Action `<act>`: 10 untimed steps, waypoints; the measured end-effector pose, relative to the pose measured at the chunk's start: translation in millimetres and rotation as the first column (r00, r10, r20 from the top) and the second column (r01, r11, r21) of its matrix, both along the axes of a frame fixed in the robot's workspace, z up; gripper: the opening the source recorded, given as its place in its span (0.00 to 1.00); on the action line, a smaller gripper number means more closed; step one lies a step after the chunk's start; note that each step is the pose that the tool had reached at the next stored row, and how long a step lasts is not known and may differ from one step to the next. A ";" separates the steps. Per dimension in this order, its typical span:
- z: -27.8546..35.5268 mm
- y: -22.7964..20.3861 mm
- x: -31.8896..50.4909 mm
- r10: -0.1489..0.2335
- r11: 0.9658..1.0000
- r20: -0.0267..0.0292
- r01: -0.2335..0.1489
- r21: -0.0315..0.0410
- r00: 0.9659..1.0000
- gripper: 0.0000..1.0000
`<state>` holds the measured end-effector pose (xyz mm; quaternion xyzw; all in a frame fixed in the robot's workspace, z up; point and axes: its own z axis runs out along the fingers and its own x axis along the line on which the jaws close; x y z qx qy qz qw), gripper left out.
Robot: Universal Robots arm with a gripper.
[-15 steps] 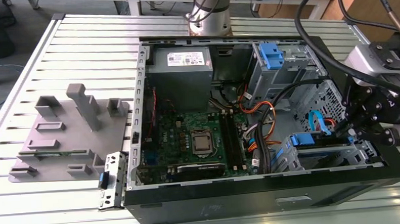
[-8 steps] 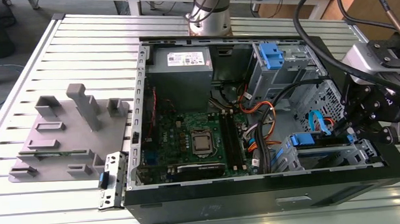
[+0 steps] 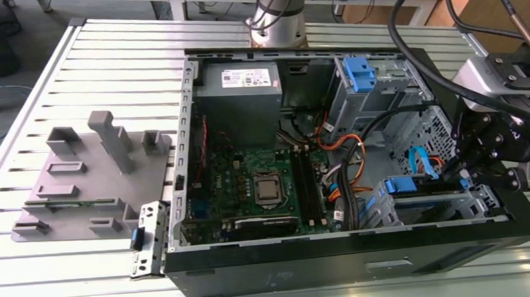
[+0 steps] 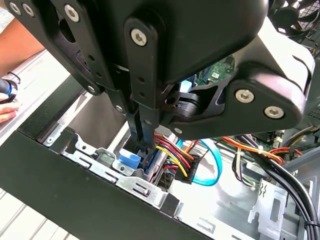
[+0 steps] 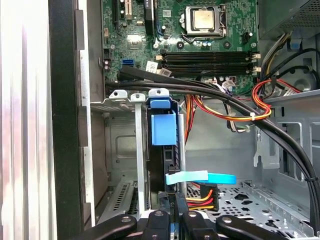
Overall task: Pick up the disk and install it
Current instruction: 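Insert the second disk wire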
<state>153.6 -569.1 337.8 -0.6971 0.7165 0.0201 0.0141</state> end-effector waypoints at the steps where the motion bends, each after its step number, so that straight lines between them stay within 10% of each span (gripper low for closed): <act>1: 0.1 0.0 0.0 0.000 1.000 0.000 0.000 0.000 1.000 0.16; 10: -0.6 2.2 -1.3 0.000 1.000 0.000 0.000 0.000 1.000 0.16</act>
